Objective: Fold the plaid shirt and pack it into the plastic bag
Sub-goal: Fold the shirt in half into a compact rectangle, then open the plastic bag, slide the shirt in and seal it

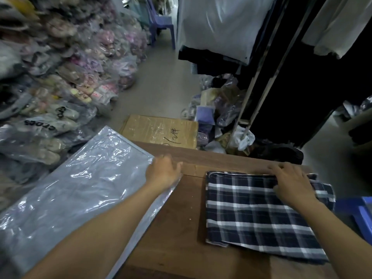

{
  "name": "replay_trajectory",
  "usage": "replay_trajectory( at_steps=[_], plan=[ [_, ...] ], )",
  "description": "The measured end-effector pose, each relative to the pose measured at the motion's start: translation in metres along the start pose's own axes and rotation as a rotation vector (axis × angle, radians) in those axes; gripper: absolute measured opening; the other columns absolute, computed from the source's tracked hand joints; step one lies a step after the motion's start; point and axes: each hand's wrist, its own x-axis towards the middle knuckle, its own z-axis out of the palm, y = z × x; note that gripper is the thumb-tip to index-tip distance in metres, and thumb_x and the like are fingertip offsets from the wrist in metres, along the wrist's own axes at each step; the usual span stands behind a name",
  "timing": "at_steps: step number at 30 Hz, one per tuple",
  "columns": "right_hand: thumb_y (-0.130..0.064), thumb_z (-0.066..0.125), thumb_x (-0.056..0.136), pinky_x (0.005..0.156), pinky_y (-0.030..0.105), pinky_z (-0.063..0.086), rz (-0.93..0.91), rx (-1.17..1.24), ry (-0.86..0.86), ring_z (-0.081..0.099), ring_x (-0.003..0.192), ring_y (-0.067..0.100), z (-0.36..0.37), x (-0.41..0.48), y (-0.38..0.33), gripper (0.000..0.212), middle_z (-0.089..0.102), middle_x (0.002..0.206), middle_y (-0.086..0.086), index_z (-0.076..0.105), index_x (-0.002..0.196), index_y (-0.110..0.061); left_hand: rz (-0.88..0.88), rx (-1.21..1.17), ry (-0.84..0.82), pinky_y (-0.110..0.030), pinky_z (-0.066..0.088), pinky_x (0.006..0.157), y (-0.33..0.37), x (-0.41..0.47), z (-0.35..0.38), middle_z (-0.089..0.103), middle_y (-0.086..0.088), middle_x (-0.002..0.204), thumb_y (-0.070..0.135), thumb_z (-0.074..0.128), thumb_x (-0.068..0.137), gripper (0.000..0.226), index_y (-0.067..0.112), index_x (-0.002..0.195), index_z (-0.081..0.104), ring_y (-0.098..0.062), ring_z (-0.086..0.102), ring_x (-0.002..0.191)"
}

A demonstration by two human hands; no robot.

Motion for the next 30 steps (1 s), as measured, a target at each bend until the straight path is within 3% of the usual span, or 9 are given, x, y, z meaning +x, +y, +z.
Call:
replay_trajectory(
  at_steps=[2,5,7,10,14,20,23,27,30],
  plan=[
    [-0.015,0.063,0.083,0.1,0.044,0.041,-0.044,0.062,0.072,0.044,0.121,0.034,-0.005,-0.004,-0.011,0.054,0.05,0.133,0.013,0.051,0.135,-0.018,-0.052,0.091,0.133,-0.046,0.04,0.102,-0.025,0.022,-0.007,0.055,-0.014,0.129,0.054,0.049,0.094,0.052,0.01,0.12,0.059,-0.034,0.047,0.123],
    [-0.018,0.064,0.085,0.094,0.042,0.045,-0.153,0.154,0.121,0.045,0.116,0.031,-0.01,-0.01,-0.038,0.043,0.052,0.124,0.011,0.058,0.127,-0.014,-0.284,0.103,0.083,-0.054,0.013,0.117,-0.052,0.044,-0.009,0.02,-0.022,0.159,0.068,0.041,0.09,0.088,0.004,0.149,0.028,-0.039,0.015,0.147],
    [-0.021,0.064,0.088,0.092,0.038,0.046,-0.234,0.198,0.123,0.045,0.116,0.028,-0.011,-0.015,-0.06,0.036,0.052,0.121,0.008,0.059,0.123,-0.013,-0.392,0.027,0.021,-0.055,0.002,0.118,-0.062,0.051,-0.004,0.001,-0.021,0.164,0.075,0.037,0.087,0.102,0.005,0.155,0.008,-0.038,-0.003,0.151],
    [-0.024,0.063,0.09,0.083,0.035,0.051,-0.343,0.283,0.117,0.045,0.116,0.022,-0.011,-0.02,-0.091,0.033,0.048,0.122,0.001,0.06,0.122,-0.018,-0.387,-0.041,0.003,-0.055,-0.001,0.12,-0.071,0.052,0.01,-0.005,-0.02,0.165,0.075,0.039,0.087,0.104,0.007,0.156,0.003,-0.036,-0.009,0.151],
    [-0.022,0.059,0.093,0.081,0.031,0.053,-0.428,0.428,0.073,0.046,0.114,0.016,-0.007,-0.018,-0.129,0.036,0.044,0.128,-0.006,0.058,0.128,-0.024,-0.273,-0.052,0.059,-0.052,-0.001,0.121,-0.074,0.043,0.023,-0.001,-0.016,0.166,0.069,0.044,0.089,0.094,0.011,0.156,0.011,-0.033,-0.007,0.152],
    [-0.022,0.061,0.093,0.086,0.028,0.05,-0.451,0.75,-0.027,0.056,0.101,0.01,-0.012,-0.008,-0.192,0.023,0.055,0.111,-0.011,0.065,0.115,-0.024,-0.015,-0.166,0.089,-0.042,0.007,0.121,-0.083,0.02,0.033,0.024,-0.002,0.163,0.046,0.056,0.095,0.065,0.02,0.151,0.034,-0.023,0.012,0.152],
    [-0.021,0.059,0.095,0.087,0.03,0.052,-0.392,0.885,-0.094,0.061,0.1,0.012,-0.014,-0.006,-0.219,0.022,0.065,0.111,-0.006,0.067,0.115,-0.018,0.076,-0.309,0.09,-0.041,0.016,0.121,-0.085,0.008,0.035,0.037,-0.003,0.158,0.038,0.059,0.096,0.057,0.018,0.147,0.042,-0.023,0.024,0.149],
    [-0.028,0.054,0.1,0.068,0.012,0.042,-0.235,1.013,-0.166,0.058,0.09,0.007,-0.011,-0.001,-0.243,0.027,0.064,0.109,-0.004,0.062,0.122,-0.015,0.173,-0.517,0.093,-0.027,0.034,0.111,-0.072,-0.008,0.023,0.052,-0.001,0.146,0.029,0.065,0.094,0.051,0.017,0.141,0.051,-0.018,0.045,0.136],
    [-0.035,0.057,0.097,0.074,0.028,0.053,-0.043,1.096,-0.226,0.064,0.096,0.017,-0.006,0.007,-0.248,0.033,0.063,0.116,0.001,0.056,0.124,-0.017,0.191,-0.567,0.043,-0.026,0.039,0.106,-0.063,-0.016,0.01,0.055,0.005,0.142,0.031,0.066,0.093,0.051,0.019,0.14,0.052,-0.012,0.048,0.132]
  ],
)
